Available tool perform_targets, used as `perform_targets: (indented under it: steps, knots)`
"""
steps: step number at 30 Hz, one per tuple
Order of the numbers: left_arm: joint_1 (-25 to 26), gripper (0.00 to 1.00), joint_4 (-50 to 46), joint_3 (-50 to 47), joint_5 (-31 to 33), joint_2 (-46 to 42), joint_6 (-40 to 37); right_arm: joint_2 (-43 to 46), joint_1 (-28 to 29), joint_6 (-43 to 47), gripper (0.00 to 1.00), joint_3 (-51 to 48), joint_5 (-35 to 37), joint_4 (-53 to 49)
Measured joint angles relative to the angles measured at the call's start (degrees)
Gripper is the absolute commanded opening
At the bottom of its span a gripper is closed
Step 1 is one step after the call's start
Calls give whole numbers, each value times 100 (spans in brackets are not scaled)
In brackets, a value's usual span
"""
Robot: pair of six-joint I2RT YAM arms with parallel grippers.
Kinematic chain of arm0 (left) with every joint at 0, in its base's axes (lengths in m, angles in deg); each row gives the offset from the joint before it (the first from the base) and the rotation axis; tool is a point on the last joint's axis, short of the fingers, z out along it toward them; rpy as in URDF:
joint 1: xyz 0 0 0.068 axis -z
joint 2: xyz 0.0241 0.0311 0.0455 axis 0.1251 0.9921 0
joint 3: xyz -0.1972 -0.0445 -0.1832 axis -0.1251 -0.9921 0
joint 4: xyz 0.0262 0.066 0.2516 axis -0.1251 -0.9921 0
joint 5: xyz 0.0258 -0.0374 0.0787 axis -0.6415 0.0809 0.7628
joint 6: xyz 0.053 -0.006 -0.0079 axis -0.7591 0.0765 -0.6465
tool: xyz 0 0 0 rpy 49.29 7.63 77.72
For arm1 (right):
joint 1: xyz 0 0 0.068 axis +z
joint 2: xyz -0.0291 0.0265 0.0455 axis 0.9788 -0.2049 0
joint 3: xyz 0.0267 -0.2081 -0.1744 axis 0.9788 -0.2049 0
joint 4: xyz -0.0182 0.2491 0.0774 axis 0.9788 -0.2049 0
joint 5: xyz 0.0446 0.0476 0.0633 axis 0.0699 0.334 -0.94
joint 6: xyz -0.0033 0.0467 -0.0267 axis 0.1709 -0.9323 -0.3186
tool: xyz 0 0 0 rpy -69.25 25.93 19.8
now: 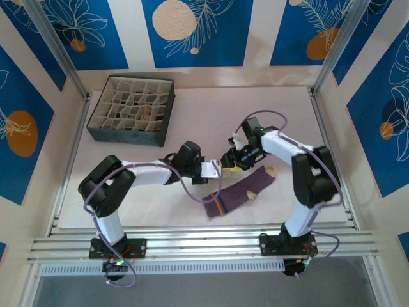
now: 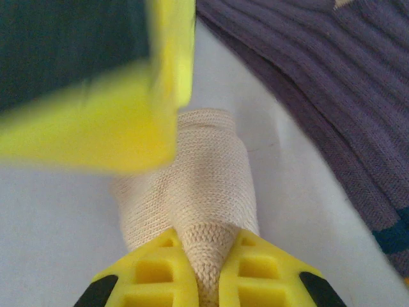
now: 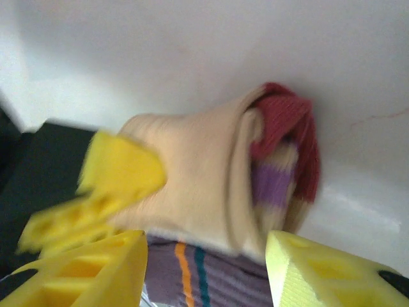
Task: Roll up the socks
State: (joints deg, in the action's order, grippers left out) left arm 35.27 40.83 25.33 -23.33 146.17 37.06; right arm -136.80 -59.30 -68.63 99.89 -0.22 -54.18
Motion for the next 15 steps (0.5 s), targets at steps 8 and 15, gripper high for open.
perform_targets:
  steps: [8,15]
  knots:
    - [-498,0,-1255,828,-1237,573,671,2282,212,761,53,-723,933,726]
    - [-743,0,-1784,1191,-1921,866,1093,3082,970,2251,60,-1624,2159,1545]
